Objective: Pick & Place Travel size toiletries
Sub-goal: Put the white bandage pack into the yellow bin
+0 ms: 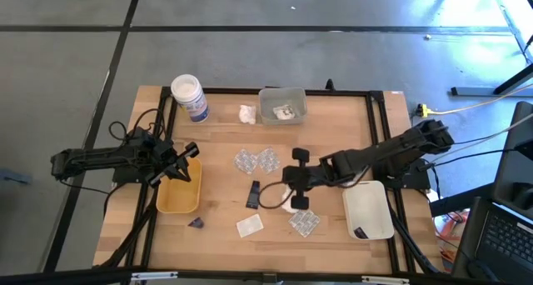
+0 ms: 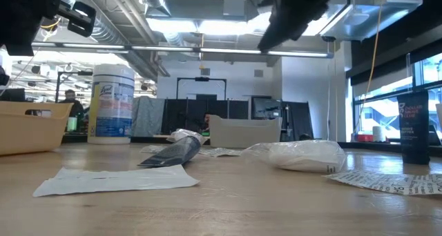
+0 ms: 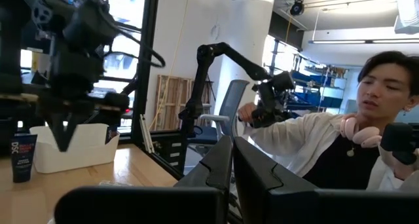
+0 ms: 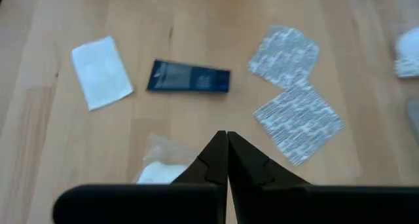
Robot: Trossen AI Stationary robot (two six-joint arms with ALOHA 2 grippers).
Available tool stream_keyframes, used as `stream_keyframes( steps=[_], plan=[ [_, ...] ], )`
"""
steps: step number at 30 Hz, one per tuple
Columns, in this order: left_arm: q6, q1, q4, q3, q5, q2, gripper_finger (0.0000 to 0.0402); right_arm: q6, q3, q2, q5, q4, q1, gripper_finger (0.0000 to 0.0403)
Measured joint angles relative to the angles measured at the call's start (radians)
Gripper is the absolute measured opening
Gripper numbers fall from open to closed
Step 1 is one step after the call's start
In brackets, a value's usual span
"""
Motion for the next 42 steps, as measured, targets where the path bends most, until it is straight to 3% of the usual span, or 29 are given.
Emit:
stream_keyframes(
  steps=[10, 22, 27, 34, 42],
  plan=[
    [0.000, 0.000, 0.000, 0.000, 0.000, 0.000, 0.0013, 0.030, -0.116, -0.078, 0.027, 0.000, 0.007, 0.0003],
    [0.000, 0.000, 0.000, 0.000, 0.000, 0.000, 0.0013, 0.032, -0.341, -0.484, -0.026, 0.074, -0.122, 0.0002],
    [0.000, 0.000, 0.000, 0.000, -0.046, 0.000, 0.0011, -0.004, -0.405, -0.632, -0.045, 0.073, -0.171, 0.0003],
    [0.015, 0.000, 0.000, 0.000, -0.045, 0.000, 0.0012, -0.059, -0.440, -0.813, -0.078, 0.042, -0.211, 0.0003],
    [0.179, 0.000, 0.000, 0.000, -0.048, 0.000, 0.0013, -0.118, -0.441, -0.933, -0.081, -0.024, -0.212, 0.0011]
  ],
)
